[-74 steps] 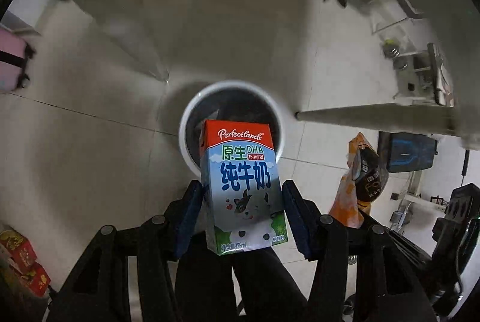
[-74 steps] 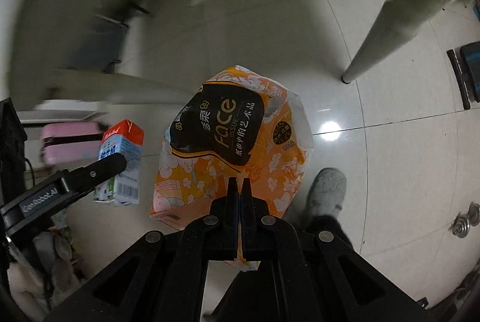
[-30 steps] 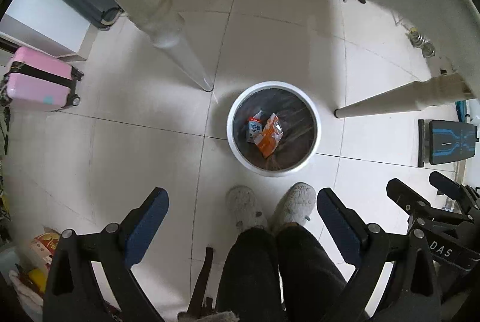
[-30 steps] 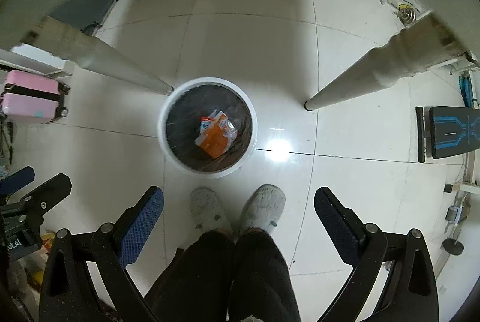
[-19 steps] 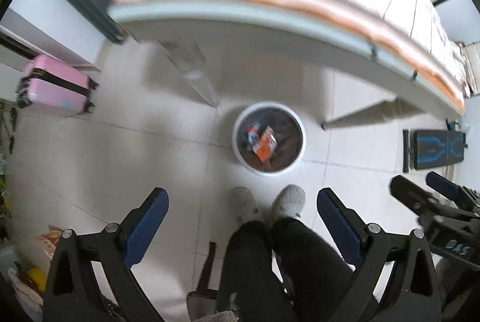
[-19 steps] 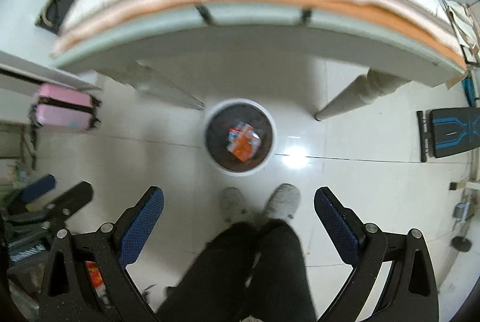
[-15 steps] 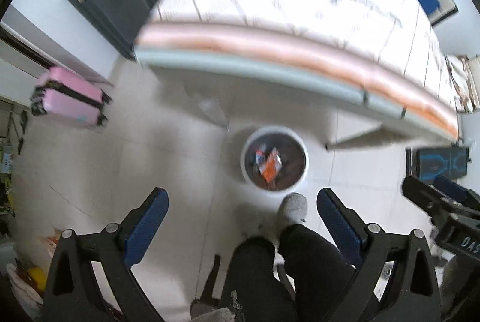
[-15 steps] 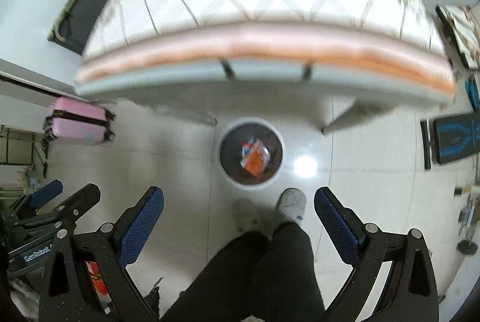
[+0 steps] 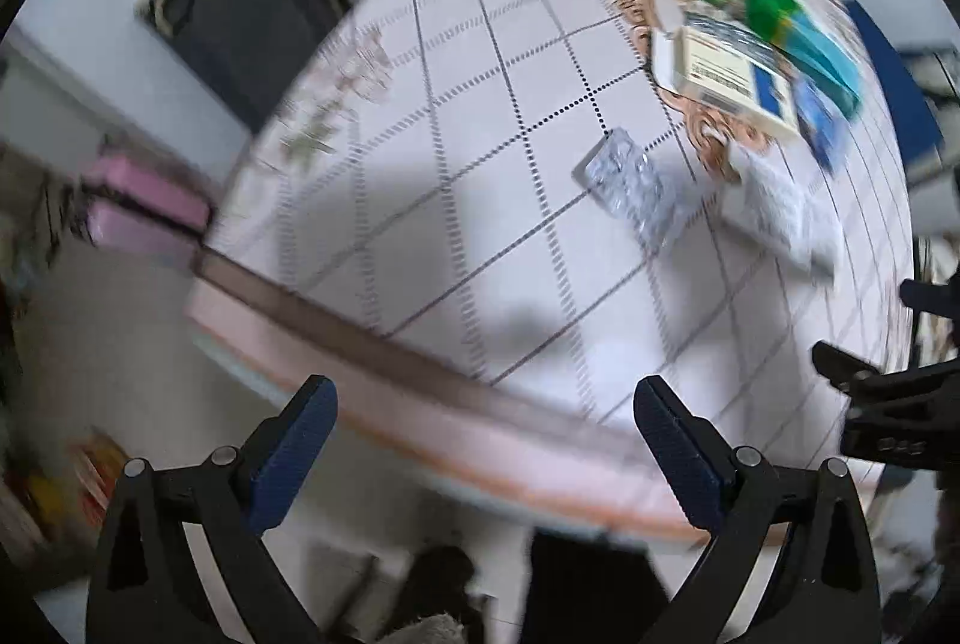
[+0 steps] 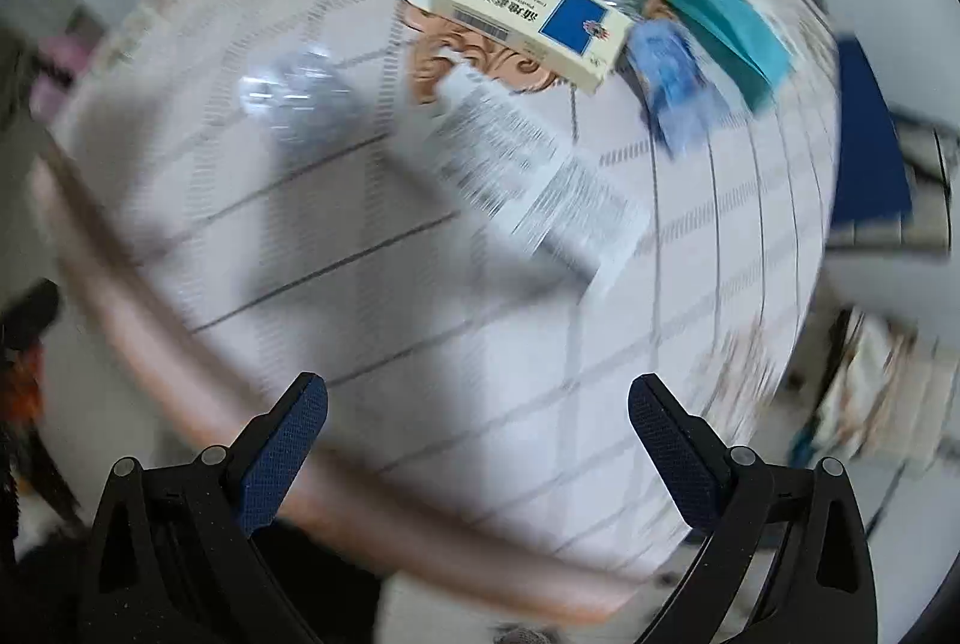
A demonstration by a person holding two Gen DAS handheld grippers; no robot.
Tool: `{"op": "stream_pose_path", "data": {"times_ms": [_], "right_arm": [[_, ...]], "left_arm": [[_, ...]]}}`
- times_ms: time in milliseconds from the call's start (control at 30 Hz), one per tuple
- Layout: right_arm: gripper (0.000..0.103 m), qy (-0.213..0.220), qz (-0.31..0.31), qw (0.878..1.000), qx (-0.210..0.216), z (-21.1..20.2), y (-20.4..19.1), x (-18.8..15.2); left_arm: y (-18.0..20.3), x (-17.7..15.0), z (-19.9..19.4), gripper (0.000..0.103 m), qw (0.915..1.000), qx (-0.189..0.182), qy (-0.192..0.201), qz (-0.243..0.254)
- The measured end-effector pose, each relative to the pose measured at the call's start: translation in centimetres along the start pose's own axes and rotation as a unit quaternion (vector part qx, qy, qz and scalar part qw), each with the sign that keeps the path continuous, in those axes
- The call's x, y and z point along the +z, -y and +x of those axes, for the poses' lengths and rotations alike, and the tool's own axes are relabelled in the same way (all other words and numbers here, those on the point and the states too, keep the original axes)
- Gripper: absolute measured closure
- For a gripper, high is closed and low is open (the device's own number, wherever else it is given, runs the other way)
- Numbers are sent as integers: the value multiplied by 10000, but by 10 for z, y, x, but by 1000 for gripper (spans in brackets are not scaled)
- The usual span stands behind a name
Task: Collect trash
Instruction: 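Move both tools back from the bin toward the table, then grasp the white leaflet with the right tool while the left tool reaches the blister pack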
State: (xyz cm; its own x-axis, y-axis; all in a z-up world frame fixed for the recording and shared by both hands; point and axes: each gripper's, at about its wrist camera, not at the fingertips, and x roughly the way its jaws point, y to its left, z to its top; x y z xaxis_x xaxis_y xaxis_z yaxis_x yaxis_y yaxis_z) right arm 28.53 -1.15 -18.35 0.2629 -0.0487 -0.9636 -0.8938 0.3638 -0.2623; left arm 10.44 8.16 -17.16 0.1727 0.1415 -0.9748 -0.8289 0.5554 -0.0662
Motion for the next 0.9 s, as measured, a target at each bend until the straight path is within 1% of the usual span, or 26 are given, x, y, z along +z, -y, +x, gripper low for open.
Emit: {"op": "stream_pose_path", "data": {"times_ms": [33,133,167,200,267,300,333,367,400,467,500,533,567,600,633,667,700,733,767,800,833,900], "right_arm": [[2,-61,-195,9998,-43,14,4,12],[2,-275,-834,9961,-76,52,15,53],[2,-300,-949,9950,-72,60,17,61],[2,-336,-1104,9933,-74,69,19,70],[0,-402,-1305,9905,128,83,24,82],[2,-412,-1221,9909,381,84,30,86],[9,-386,-1055,9920,578,84,36,88],[9,-384,-799,9934,724,84,44,87],[9,-385,-348,9959,747,86,55,84],[10,-442,438,9949,795,89,74,76],[10,-479,1015,9902,832,91,89,69],[10,-553,1794,9771,999,95,107,57],[10,-579,2285,9656,1101,96,119,48],[10,-625,2689,9533,1223,99,128,40],[10,-657,2891,9456,1337,100,133,34],[9,-692,2992,9405,1453,102,136,31],[9,-670,3044,9373,1556,102,139,29],[9,-613,2983,9387,1614,101,139,30],[9,-576,2869,9426,1606,101,140,30],[9,-540,2738,9481,1524,99,138,33],[9,-496,2566,9552,1388,99,136,35],[6,-445,2361,9627,1242,100,130,37]], "left_arm": [[4,9,10,2,9997,-71,-135,-195],[17,30,34,2,9976,-88,-392,-569],[19,35,39,2,9969,-64,-443,-640],[21,40,47,3,9870,807,-1054,-909],[22,48,58,3,9840,755,-1142,-1141],[22,51,63,3,9821,663,-1181,-1310],[21,54,67,3,9799,536,-1220,-1486],[20,56,71,3,9778,443,-1259,-1617],[20,60,76,3,9776,259,-1254,-1672],[19,66,85,3,9712,108,-1365,-1952],[18,70,91,3,9671,18,-1415,-2115],[17,73,96,3,9637,-22,-1453,-2238],[16,76,102,3,9601,-13,-1498,-2363],[17,80,108,4,9570,12,-1534,-2462],[18,83,113,7,9559,80,-1559,-2487],[22,87,116,8,9561,254,-1585,-2451],[29,92,116,18,9606,429,-1508,-2295],[38,96,116,25,9659,641,-1450,-2046],[47,99,116,37,9709,843,-1413,-1738],[58,100,116,46,9764,919,-1344,-1422],[66,100,115,51,9819,883,-1219,-1149],[76,99,114,53,9853,1058,-1117,-747]]}}
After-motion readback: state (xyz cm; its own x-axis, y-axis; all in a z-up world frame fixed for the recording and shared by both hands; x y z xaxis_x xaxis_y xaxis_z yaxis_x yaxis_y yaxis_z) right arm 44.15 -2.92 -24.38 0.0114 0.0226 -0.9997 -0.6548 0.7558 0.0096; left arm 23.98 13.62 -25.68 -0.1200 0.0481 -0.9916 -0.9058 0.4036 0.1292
